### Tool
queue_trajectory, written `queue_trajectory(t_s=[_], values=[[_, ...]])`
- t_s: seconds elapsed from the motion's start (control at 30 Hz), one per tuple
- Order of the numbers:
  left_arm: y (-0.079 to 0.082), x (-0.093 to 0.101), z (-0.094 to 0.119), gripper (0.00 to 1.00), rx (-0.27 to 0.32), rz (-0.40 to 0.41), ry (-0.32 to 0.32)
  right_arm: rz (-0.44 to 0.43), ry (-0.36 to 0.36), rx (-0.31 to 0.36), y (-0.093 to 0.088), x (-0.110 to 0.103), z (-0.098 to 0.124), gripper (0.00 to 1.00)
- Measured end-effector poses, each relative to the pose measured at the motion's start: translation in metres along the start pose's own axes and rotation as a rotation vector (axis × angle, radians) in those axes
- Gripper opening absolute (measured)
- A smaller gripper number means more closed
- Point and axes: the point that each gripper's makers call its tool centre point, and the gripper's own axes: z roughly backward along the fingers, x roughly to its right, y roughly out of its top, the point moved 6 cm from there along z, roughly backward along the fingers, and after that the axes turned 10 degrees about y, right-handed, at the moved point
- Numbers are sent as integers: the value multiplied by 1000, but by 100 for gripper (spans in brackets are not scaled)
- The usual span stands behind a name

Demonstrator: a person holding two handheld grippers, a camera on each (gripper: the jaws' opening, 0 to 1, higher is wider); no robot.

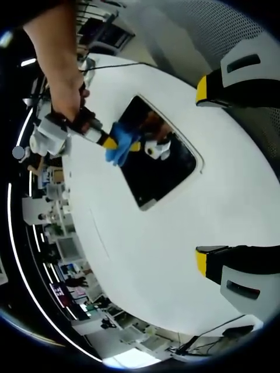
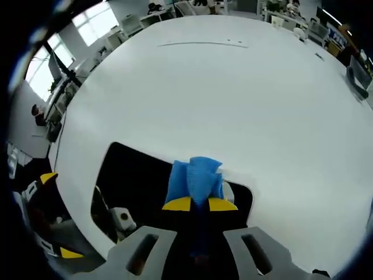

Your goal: Wipe the mirror surface with the cleaning cloth until all visible marks leave the cleaned area.

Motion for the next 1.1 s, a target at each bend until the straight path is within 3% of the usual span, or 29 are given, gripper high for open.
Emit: queue_trajectory(t_s=[1.1], values=[[0,0,1,99,4,-6,7,8,15,14,-45,-21,12,2]])
